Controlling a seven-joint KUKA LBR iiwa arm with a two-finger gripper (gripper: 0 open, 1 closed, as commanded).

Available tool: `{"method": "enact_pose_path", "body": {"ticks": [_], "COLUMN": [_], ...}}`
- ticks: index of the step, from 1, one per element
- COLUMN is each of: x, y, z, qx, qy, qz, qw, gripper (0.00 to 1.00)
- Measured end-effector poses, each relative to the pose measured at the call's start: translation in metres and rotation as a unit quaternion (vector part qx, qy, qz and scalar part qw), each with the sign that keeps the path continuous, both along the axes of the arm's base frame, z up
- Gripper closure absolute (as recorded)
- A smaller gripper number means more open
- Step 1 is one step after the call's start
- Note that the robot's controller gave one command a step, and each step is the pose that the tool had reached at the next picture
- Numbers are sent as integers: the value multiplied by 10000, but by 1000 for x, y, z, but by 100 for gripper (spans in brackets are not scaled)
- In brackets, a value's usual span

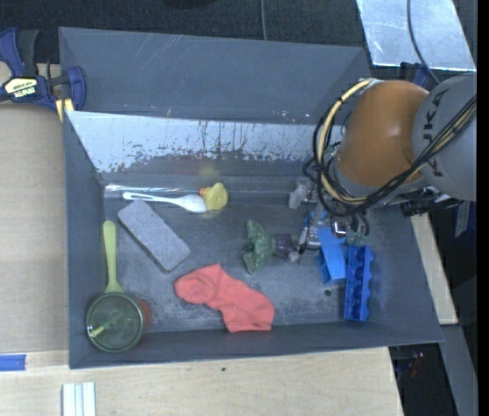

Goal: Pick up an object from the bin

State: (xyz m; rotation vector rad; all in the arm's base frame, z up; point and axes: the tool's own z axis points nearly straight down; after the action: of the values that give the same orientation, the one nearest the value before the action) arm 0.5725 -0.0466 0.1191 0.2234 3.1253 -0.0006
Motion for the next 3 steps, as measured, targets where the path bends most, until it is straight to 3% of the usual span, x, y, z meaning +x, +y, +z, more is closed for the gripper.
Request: {"method": "enact_pose_path", "body": {"ticks": [1, 2, 3], "x": [0, -8, -8], "y": [0, -6, -6], "z": [-45, -50, -50], "qx": [-17, -11, -10], "qy": [-57, -25, -25], "qz": [862, 342, 343], "qw": [9963, 9994, 9994], "gripper": [0, 100, 100]}}
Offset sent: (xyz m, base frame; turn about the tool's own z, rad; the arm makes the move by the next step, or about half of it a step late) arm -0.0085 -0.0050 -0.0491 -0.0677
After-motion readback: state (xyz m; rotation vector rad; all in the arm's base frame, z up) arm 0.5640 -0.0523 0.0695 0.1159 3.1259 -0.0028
